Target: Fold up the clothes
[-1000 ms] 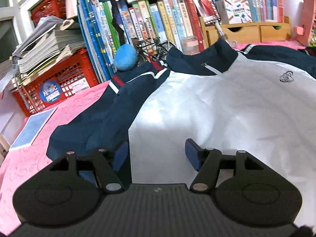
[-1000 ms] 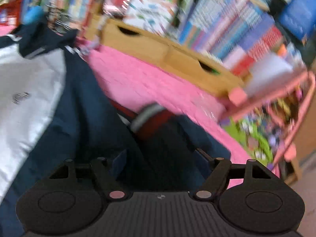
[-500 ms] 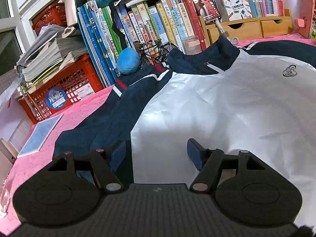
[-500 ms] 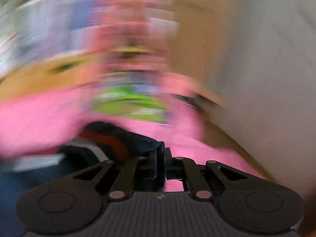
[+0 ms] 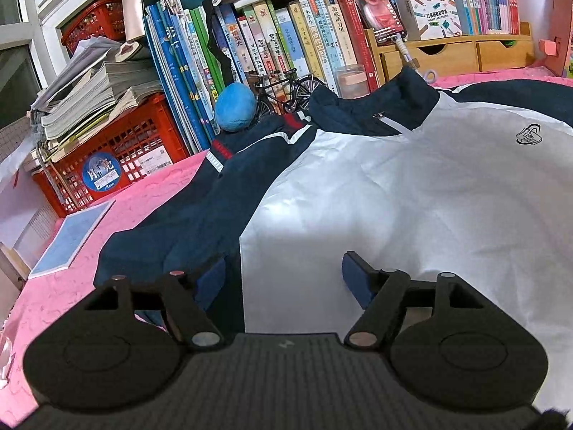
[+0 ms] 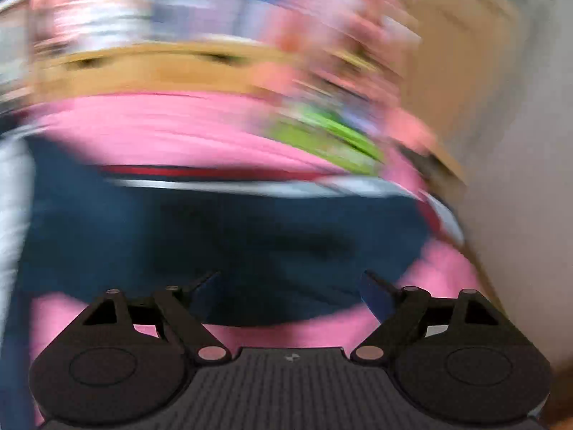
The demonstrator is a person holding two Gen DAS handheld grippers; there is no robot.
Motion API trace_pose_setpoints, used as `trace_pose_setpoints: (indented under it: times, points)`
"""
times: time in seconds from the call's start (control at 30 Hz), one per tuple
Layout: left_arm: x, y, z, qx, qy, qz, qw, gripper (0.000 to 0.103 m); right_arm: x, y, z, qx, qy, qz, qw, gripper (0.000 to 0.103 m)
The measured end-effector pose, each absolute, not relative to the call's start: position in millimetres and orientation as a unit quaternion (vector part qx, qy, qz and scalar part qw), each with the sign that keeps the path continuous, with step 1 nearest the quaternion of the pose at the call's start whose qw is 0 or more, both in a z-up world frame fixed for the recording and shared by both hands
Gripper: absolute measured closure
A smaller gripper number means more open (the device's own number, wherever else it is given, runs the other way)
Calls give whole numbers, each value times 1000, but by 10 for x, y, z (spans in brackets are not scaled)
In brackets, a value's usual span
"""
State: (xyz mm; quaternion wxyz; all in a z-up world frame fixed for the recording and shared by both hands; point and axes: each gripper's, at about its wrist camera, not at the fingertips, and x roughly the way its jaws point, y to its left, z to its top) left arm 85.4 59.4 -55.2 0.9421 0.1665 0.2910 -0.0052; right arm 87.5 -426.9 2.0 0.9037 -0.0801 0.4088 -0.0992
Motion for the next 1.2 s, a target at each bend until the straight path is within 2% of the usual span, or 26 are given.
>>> trace_pose_setpoints:
  times: [0.1,0.17,0.2,0.27,0.3,0.37,0.47,0.53,0.63,0.7,0.8,0.9,1.03,1.2]
  points:
    - [854,590,-552,167,291,-5,942,30,877,-3540,126,-110,391,18,914,19]
    - [853,589,-553,168,291,-4,942,30,905,-3110,120,-111,387,89,911,24]
    - [853,589,-553,168,290,-3,942,29,932,-2919,90,-113,385,118,908,28]
    - [855,596,-552,167,291,-4,942,29,1072,-2667,-65,-129,390,133,902,51]
    - [858,603,-551,164,292,-4,942,29,1153,-2565,-152,-136,395,134,899,55]
    - [867,617,-549,160,293,-5,943,29,1317,-2563,-317,-126,415,118,893,70]
    - [879,646,-547,150,296,-8,943,28,1459,-2931,-418,-72,418,80,902,77]
    - [888,672,-541,143,298,-11,944,28,1507,-3297,-444,-45,420,14,906,76]
    - [907,719,-529,130,303,-16,944,27,1475,-3855,-494,-3,419,-81,904,66]
    - [916,745,-524,120,306,-17,944,26,1453,-4017,-507,-39,425,-167,889,66]
    - [932,790,-516,106,311,-20,944,25,1310,-3944,-408,-68,428,-176,884,66]
    - [934,812,-512,100,313,-23,944,25,1190,-3528,-239,-87,410,-116,901,65]
    - [929,800,-513,103,312,-21,944,24,1141,-2697,-119,-139,378,0,915,43]
    - [924,802,-508,105,312,-17,944,21,1206,-1651,-325,-168,355,135,910,42]
